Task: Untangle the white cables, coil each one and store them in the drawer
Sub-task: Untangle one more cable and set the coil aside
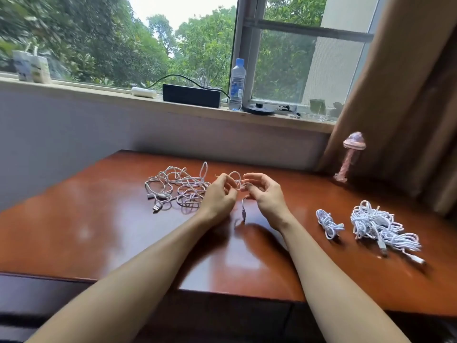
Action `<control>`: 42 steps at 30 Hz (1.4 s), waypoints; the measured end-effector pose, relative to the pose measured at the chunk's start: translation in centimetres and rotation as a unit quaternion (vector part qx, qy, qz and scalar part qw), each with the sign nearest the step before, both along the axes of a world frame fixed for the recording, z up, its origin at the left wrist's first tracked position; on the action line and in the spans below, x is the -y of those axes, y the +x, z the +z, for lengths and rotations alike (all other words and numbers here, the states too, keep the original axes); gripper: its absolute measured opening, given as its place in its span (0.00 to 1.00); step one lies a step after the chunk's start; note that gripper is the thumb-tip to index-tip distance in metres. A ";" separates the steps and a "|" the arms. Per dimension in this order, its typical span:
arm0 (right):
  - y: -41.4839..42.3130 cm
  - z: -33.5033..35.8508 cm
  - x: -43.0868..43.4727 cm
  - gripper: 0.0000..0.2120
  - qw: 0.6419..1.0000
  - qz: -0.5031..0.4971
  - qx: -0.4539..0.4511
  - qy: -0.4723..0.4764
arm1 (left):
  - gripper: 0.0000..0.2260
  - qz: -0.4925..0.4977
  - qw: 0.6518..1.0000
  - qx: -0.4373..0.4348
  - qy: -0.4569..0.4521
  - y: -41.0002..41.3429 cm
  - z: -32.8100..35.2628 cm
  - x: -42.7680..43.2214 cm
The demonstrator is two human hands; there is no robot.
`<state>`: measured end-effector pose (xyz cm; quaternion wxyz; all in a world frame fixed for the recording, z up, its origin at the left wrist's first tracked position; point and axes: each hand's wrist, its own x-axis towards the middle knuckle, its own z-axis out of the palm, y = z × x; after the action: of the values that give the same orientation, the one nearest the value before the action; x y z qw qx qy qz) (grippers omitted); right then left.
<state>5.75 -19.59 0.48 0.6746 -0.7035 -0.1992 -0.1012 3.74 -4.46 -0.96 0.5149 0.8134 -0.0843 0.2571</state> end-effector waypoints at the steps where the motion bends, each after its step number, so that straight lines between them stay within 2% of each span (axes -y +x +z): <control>1: -0.1 0.1 0.1 0.08 1.000 -0.005 0.000 0.007 | 0.04 -0.013 0.999 -0.023 -0.024 -0.2 0.0 0.1; 7: -0.9 0.5 -0.2 0.08 0.996 0.016 -0.021 0.085 | 0.07 -0.099 0.982 -0.095 -0.133 -1.5 0.3 0.7; 11: -1.1 0.4 -0.1 0.11 0.998 0.027 -0.017 0.062 | 0.10 -0.183 0.948 -0.148 -0.215 -2.2 0.6 1.1; 13: -1.2 0.4 -0.1 0.13 0.998 0.040 -0.018 0.050 | 0.10 -0.190 0.944 -0.160 -0.219 -2.3 0.6 1.2; 16: -1.3 0.4 0.0 0.15 0.997 0.058 -0.020 0.037 | 0.03 -0.164 0.961 -0.143 -0.170 -2.0 0.1 0.9; 20: -1.1 0.5 0.2 0.14 0.999 0.038 -0.025 0.008 | 0.07 -0.091 0.991 -0.086 -0.041 -1.5 0.0 0.5; 26: -1.5 0.5 0.3 0.13 0.998 0.036 0.021 -0.041 | 0.10 -0.074 0.993 -0.028 0.084 -1.4 -0.6 0.0; 32: -1.5 0.7 0.5 0.13 0.999 0.043 0.025 -0.011 | 0.14 -0.109 0.992 -0.063 0.016 -2.2 0.2 -0.1; 36: -1.0 0.4 0.2 0.12 0.999 0.008 0.047 -0.022 | 0.17 -0.134 0.988 -0.076 -0.012 -2.3 0.3 0.3; 39: -0.6 0.2 0.2 0.09 0.998 -0.016 0.062 -0.026 | 0.11 -0.140 0.980 -0.084 -0.115 -2.2 0.6 0.9; 42: 0.0 -0.2 0.2 0.07 0.997 -0.012 0.059 -0.053 | 0.12 -0.154 0.954 -0.110 -0.231 -2.4 1.3 1.1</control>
<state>5.76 -19.83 0.28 0.6220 -0.7336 -0.2357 -0.1396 1.33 -5.54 0.36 0.7279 0.6730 -0.0895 0.0961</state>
